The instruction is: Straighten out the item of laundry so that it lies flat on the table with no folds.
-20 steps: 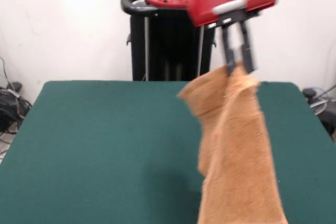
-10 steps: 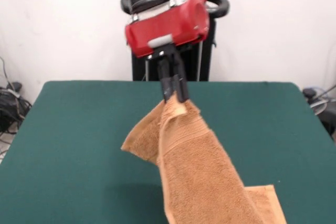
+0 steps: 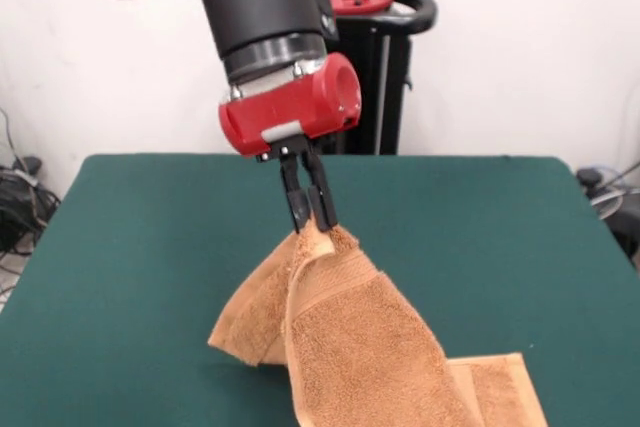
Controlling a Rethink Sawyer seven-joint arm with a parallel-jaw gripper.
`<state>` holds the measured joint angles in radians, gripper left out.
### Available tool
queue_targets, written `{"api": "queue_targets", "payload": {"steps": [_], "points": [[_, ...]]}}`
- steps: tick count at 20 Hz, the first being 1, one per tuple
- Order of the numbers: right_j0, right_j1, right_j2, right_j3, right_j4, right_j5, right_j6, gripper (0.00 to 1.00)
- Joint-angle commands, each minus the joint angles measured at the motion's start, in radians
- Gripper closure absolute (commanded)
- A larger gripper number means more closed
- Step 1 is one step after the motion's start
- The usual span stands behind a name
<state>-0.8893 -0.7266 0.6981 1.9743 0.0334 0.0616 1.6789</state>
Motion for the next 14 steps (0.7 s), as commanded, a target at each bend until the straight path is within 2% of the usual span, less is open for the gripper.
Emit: {"api": "queue_targets", "payload": {"steps": [1,14], "points": [[-0.005,0.087,0.085,-0.018,-0.081,0.012,0.052,1.00],[-0.004,0.248,0.072,-0.254,-0.199,0.089,-0.061,1.00]]}}
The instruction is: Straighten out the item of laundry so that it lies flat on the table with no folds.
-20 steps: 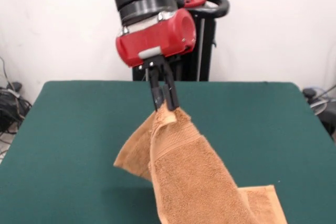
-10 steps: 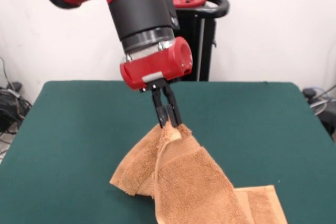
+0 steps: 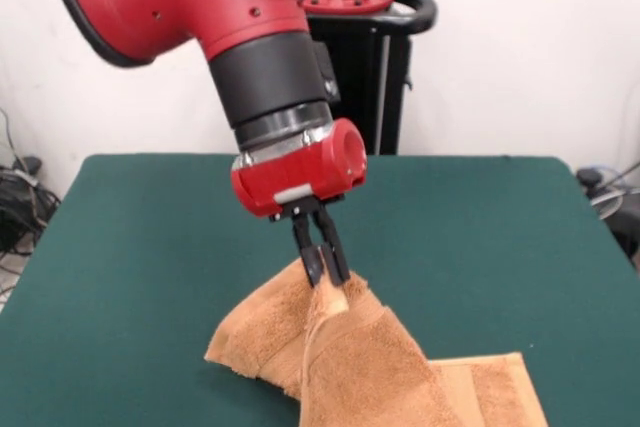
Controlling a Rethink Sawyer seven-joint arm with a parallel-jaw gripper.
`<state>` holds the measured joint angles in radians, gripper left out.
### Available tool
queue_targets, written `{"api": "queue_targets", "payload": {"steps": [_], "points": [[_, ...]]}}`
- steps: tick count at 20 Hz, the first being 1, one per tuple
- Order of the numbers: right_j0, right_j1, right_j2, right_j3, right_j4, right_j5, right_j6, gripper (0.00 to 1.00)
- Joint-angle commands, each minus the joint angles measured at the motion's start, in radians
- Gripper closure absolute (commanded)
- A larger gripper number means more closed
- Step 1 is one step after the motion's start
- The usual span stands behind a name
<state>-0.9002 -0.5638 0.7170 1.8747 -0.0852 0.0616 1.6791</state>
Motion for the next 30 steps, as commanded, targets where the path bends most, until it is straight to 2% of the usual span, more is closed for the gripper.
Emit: {"api": "queue_targets", "payload": {"steps": [1,7,15,23,30], "points": [[0.008,0.091,0.052,-0.165,-0.089,0.092,-0.063,1.00],[0.010,0.082,0.049,-0.216,-0.114,0.149,-0.068,1.00],[-0.004,0.137,0.056,-0.334,-0.175,0.227,-0.143,1.00],[-0.041,0.312,0.105,-0.514,-0.250,0.350,-0.296,1.00],[-0.034,0.449,0.087,-0.668,-0.305,0.517,-0.456,1.00]]}}
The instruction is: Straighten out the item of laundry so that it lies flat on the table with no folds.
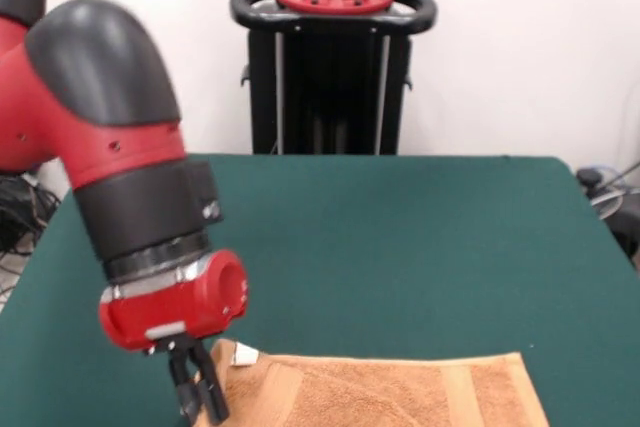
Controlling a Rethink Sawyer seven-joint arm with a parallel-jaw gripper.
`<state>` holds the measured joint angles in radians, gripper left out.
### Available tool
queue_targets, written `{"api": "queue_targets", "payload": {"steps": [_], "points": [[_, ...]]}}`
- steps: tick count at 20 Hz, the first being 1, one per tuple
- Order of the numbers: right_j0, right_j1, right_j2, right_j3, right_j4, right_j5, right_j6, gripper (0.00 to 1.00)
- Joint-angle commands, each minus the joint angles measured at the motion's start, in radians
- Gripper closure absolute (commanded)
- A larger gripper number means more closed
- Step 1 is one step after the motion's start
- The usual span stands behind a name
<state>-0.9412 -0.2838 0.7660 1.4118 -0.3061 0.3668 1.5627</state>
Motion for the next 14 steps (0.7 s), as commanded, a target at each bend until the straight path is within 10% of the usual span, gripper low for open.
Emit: {"api": "queue_targets", "payload": {"steps": [1,14], "points": [[0.005,0.183,0.041,-0.217,-0.086,0.221,-0.355,1.00],[-0.016,0.305,0.081,-0.355,-0.014,0.409,-0.598,1.00]]}}
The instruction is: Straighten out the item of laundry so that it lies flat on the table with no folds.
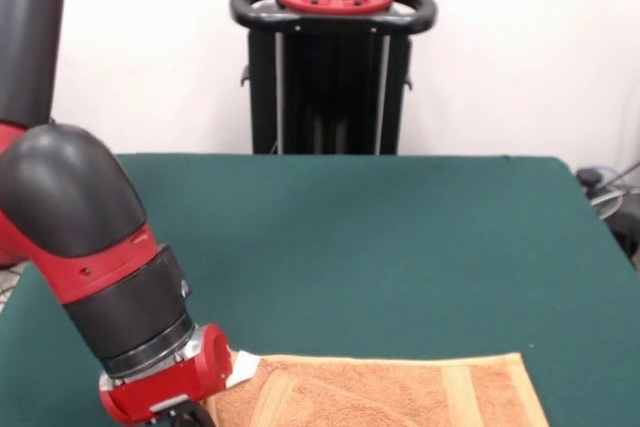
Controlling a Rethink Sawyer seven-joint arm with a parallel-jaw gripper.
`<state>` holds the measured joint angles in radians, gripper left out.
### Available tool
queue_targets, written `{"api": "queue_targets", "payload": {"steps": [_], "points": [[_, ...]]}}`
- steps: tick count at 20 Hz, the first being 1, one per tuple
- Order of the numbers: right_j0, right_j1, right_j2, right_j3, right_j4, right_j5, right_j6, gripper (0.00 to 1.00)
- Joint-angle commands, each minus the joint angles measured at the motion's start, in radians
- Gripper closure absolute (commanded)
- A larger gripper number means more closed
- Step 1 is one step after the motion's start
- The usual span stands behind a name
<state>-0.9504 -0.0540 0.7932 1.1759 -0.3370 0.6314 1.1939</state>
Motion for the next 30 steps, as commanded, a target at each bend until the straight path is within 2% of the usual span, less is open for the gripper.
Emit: {"api": "queue_targets", "payload": {"steps": [1,8,9,13,14,20,23,25,30], "points": [[-0.008,0.079,0.054,-0.119,0.017,0.142,-0.235,1.00],[-0.005,0.096,0.050,-0.131,0.021,0.135,-0.256,1.00],[-0.005,0.094,0.049,-0.131,0.020,0.136,-0.253,0.00],[0.024,0.093,0.048,-0.153,0.023,0.142,-0.240,0.00],[-0.002,0.088,0.043,-0.122,0.015,0.131,-0.248,0.00],[-0.003,0.078,0.041,-0.105,0.007,0.124,-0.243,0.00],[-0.010,0.034,0.034,-0.048,-0.004,0.090,-0.201,0.00],[-0.016,-0.021,0.025,0.014,-0.003,0.077,-0.146,0.00],[-0.004,-0.282,-0.031,0.188,0.000,0.076,0.044,0.00]]}}
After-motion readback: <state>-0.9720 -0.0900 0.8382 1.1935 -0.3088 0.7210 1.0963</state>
